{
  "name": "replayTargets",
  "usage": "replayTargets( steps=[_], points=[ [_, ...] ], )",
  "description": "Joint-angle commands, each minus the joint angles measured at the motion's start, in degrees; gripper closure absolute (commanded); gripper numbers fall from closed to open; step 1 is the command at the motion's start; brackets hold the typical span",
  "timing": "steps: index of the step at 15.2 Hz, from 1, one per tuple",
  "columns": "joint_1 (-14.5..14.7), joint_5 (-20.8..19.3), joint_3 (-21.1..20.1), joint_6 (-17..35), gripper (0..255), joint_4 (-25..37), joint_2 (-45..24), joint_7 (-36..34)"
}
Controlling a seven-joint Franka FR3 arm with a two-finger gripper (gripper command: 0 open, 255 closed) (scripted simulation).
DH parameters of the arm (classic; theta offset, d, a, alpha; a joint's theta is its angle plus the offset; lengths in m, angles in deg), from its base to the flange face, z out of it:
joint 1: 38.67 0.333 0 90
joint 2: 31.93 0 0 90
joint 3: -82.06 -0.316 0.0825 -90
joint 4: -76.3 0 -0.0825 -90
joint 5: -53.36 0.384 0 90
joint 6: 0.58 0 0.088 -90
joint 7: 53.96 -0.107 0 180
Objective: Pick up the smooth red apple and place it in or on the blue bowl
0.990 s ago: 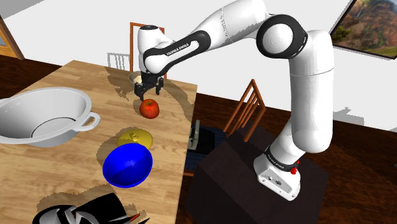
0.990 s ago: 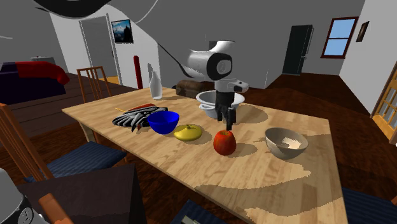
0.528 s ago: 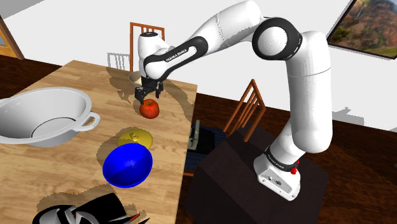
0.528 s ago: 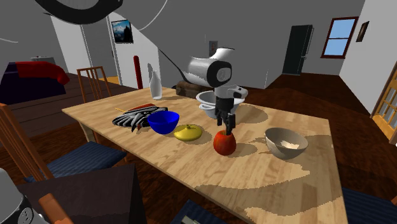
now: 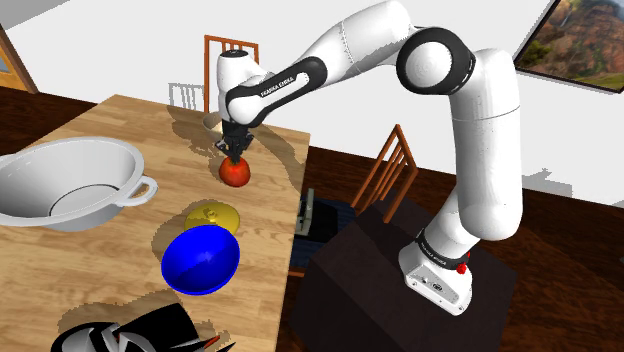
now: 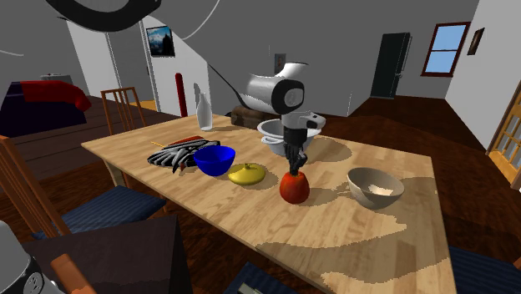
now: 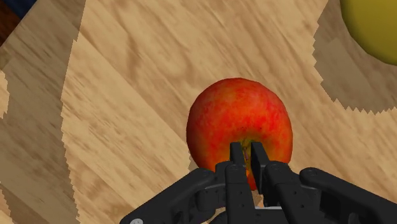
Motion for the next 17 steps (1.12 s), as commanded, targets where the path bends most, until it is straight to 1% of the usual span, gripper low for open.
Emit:
replayTargets(
  steps=[1, 6, 17],
  points=[
    [0.0, 0.01, -0.01, 0.01, 255, -0.05, -0.06, 0.01],
    [0.02, 0.0, -0.01, 0.03, 255, -0.03, -0.1, -0.01],
    [-0.4, 1.09, -0.71, -6.18, 255, 1.67, 4.48, 0.74]
  ],
)
